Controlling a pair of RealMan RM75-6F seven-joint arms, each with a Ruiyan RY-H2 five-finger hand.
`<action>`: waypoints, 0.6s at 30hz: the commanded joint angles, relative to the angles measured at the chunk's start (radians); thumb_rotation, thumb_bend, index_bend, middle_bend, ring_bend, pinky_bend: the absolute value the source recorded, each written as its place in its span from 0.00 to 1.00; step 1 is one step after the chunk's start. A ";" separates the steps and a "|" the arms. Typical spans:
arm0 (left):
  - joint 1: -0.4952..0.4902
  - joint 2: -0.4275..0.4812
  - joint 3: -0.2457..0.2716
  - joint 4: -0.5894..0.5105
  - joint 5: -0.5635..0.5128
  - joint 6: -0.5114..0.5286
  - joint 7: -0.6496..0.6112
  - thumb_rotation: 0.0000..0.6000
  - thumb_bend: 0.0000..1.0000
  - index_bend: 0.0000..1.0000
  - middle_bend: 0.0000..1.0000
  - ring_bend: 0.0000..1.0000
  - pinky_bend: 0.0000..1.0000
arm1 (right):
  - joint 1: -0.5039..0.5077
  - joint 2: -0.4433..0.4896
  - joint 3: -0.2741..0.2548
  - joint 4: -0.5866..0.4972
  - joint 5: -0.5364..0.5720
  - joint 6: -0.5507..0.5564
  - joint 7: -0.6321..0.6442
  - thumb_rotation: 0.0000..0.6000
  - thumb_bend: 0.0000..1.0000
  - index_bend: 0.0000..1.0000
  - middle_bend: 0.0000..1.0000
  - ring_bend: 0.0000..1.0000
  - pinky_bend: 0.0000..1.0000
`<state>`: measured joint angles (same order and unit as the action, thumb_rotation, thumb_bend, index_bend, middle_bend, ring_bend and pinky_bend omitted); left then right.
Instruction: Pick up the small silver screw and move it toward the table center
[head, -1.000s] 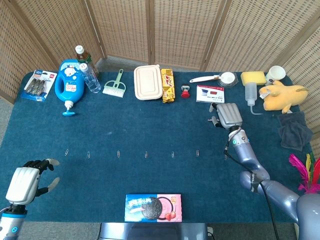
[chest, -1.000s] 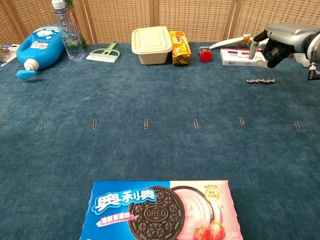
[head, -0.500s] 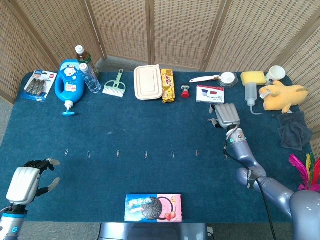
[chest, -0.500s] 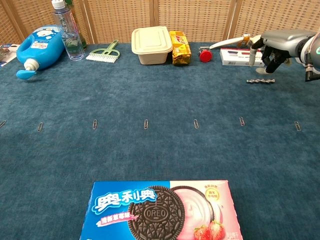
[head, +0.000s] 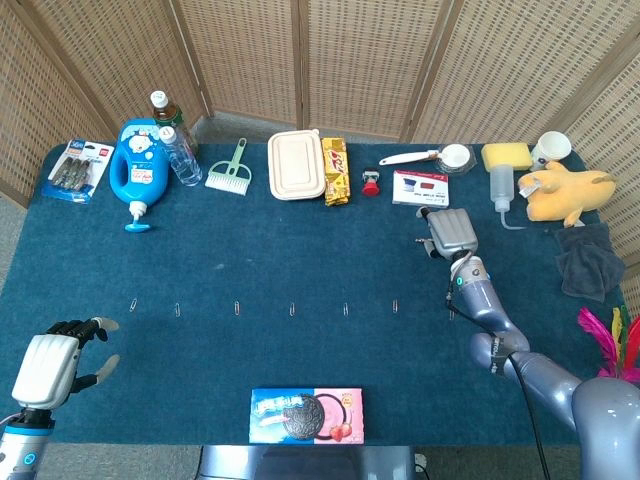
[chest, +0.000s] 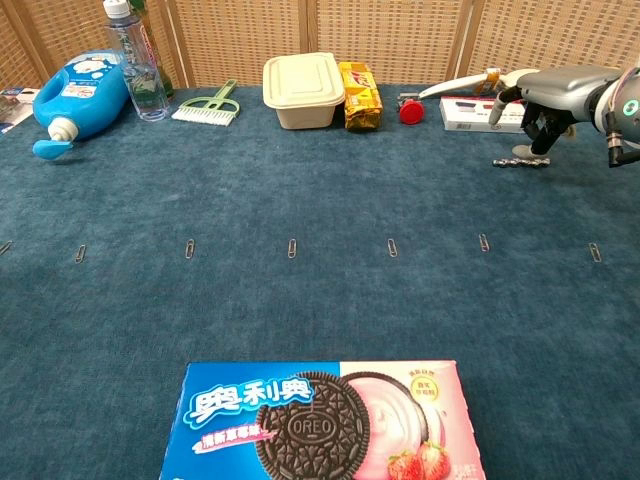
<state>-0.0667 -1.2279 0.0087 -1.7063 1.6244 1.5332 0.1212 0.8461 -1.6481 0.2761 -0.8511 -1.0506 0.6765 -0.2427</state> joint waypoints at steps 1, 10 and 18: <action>0.000 -0.001 -0.001 0.001 -0.001 0.001 -0.002 1.00 0.42 0.39 0.51 0.47 0.43 | 0.003 0.006 -0.006 -0.003 0.004 -0.007 -0.010 1.00 0.35 0.24 0.81 0.81 0.66; -0.002 -0.003 -0.002 0.006 -0.001 0.001 -0.005 1.00 0.42 0.39 0.51 0.47 0.43 | 0.009 -0.006 -0.020 0.013 0.024 -0.003 -0.059 1.00 0.35 0.34 0.82 0.81 0.65; -0.002 -0.005 -0.001 0.009 -0.001 0.001 -0.007 1.00 0.42 0.39 0.51 0.47 0.43 | 0.019 -0.015 -0.025 0.023 0.048 -0.009 -0.099 1.00 0.35 0.46 0.83 0.81 0.65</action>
<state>-0.0688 -1.2326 0.0074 -1.6976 1.6233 1.5340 0.1145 0.8633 -1.6606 0.2511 -0.8308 -1.0082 0.6695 -0.3372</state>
